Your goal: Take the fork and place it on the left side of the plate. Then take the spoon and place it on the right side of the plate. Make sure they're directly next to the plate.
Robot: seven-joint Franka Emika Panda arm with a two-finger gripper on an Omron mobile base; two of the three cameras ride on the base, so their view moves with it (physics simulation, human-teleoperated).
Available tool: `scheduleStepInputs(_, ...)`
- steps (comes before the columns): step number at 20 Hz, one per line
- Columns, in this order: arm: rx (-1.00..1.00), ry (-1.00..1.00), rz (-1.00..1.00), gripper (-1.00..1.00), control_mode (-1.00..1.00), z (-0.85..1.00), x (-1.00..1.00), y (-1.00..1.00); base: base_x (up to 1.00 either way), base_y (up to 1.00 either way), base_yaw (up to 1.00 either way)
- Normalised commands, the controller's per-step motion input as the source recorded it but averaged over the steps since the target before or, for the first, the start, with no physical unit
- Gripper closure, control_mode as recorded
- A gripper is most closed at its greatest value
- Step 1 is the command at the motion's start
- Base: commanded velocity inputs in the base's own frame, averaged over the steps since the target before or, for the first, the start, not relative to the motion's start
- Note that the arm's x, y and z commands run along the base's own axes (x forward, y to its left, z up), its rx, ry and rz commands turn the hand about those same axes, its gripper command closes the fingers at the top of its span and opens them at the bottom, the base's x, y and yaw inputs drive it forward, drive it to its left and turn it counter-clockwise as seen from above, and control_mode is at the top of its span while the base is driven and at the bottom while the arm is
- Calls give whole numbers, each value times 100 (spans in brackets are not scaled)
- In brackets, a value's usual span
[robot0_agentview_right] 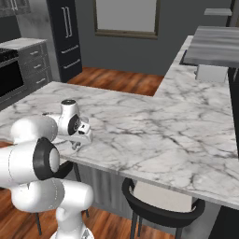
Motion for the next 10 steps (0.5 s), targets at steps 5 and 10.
scheduleStepInputs(5, 3, -3, 0, 100, -100, -18, 51, 27, 0, 0, 0)
scheduleStepInputs(10, 2, -3, 0, 100, -100, -18, 48, 33, 0, 0, 0)
